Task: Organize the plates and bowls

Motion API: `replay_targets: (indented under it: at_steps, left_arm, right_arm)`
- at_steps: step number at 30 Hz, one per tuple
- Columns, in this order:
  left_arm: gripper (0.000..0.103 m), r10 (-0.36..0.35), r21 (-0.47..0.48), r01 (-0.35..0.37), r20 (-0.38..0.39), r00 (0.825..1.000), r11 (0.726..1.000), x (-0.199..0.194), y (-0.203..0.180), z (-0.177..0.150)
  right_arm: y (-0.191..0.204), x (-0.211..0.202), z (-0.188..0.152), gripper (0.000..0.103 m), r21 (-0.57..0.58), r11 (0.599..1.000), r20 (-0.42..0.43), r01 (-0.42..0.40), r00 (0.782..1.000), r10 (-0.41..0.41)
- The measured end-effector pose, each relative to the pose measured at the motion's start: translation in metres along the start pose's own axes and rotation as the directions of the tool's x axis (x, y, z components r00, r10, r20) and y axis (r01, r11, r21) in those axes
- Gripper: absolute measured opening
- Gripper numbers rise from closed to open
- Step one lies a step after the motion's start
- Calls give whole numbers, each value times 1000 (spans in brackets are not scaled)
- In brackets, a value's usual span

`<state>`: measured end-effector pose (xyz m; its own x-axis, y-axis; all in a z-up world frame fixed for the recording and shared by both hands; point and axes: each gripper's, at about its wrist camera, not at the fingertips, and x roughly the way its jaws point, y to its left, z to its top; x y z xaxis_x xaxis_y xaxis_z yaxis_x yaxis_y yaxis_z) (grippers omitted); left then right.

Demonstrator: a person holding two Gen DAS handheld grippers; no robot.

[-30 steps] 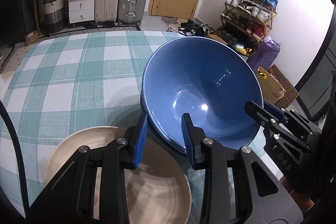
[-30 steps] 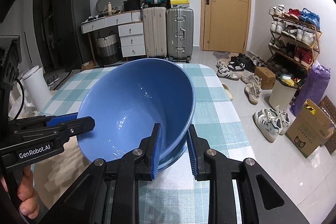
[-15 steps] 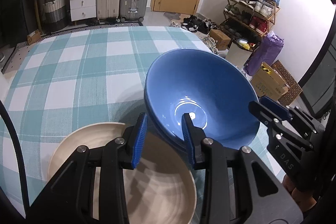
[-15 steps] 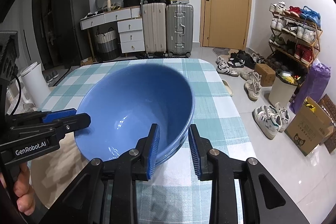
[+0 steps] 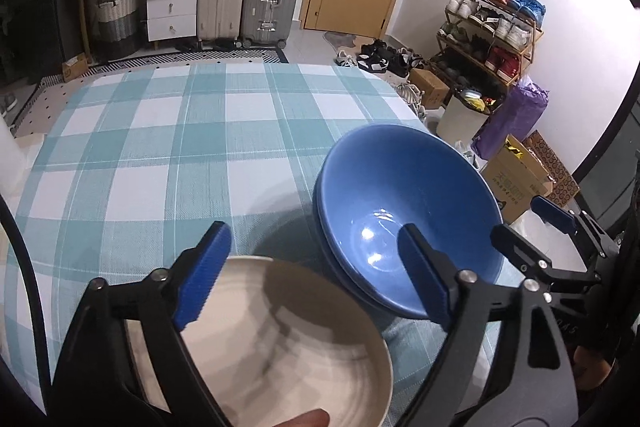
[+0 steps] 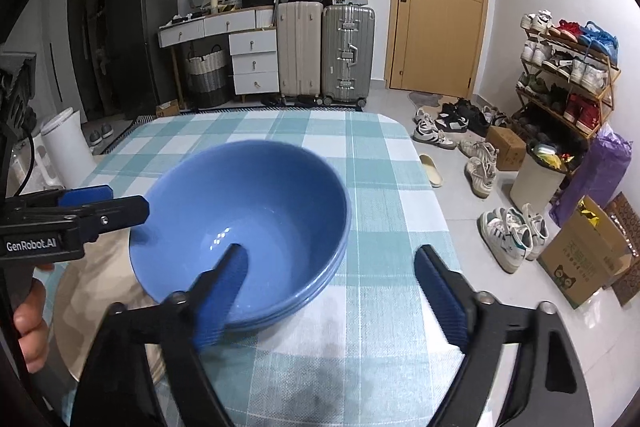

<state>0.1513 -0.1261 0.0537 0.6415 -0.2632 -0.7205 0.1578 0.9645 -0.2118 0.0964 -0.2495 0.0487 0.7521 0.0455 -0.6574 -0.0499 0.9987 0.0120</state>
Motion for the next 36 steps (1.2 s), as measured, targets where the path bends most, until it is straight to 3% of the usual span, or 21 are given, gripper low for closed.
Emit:
replay_targets:
  at_steps: [1,2,4,12,19,23,25,27,32,36]
  left_arm:
    - [98,0,-12,0,1,1000,1000,1,4,2]
    - [102,4,-23,-4,3,1000,1000,1,6,4]
    - [102,-9,-48,10,5,1000,999,3,13,7]
    - [102,-52,-52,51,-29,998,997,23,19,7]
    - [102,-15,-11,15,42,999,1000,31,9,7]
    - [102,-42,-22,41,-26,999,999,45,9,9]
    - [102,-52,-21,51,-53,997,999,52,8,9]
    - [102,-47,-27,46,-65,997,999,57,7,9]
    - [100,-85,-37,82,-113,990,996,69,6,9]
    - [87,-93,-36,88,-135,986,995,76,3,9]
  right_arm:
    - [-2,1,2,91,8,1000,-2,-3,1000,3]
    - [-5,3,4,94,20,1000,-3,-4,1000,4]
    - [-8,5,5,98,45,999,-9,-9,1000,9]
    - [-27,24,-3,99,185,980,-41,-69,996,78]
    - [-34,39,-12,99,244,964,-49,-108,991,124]
    - [-35,46,-17,98,266,951,-52,-155,983,175]
    - [-34,48,-18,95,267,948,-54,-171,980,192]
    - [-34,51,-19,80,278,941,-55,-194,975,217]
    - [-32,53,-19,69,301,920,-52,-250,959,278]
    - [-27,54,-18,64,293,921,-54,-256,958,283]
